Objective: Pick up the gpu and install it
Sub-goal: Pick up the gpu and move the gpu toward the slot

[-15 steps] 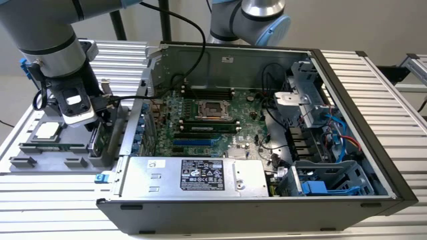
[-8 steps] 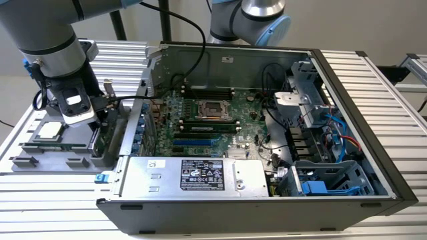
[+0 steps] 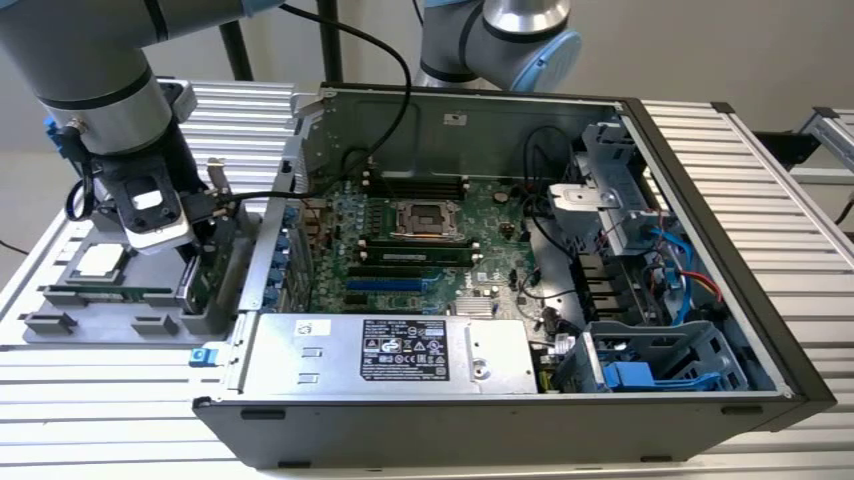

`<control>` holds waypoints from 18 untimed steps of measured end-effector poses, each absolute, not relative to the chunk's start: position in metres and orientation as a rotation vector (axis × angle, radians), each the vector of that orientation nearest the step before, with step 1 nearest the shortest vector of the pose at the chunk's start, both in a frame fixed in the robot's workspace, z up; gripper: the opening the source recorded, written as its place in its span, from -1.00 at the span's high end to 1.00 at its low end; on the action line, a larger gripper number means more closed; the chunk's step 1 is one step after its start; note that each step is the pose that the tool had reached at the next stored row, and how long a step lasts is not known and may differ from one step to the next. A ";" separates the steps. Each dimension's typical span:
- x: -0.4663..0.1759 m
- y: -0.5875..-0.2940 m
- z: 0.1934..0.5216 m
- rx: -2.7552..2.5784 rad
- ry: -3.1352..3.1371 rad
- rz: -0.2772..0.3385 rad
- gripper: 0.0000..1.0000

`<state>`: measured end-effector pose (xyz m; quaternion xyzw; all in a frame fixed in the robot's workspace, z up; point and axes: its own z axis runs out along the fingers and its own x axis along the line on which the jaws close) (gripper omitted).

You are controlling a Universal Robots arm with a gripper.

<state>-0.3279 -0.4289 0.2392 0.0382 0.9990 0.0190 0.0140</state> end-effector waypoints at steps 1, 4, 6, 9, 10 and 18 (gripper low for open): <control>-0.328 -0.429 0.239 0.119 3.111 0.059 1.00; -0.328 -0.429 0.239 0.119 3.111 0.059 1.00; -0.328 -0.429 0.239 0.119 3.111 0.059 1.00; -0.328 -0.429 0.240 0.119 3.111 0.059 1.00; -0.328 -0.429 0.240 0.119 3.111 0.059 1.00; -0.328 -0.429 0.252 0.119 3.111 0.059 1.00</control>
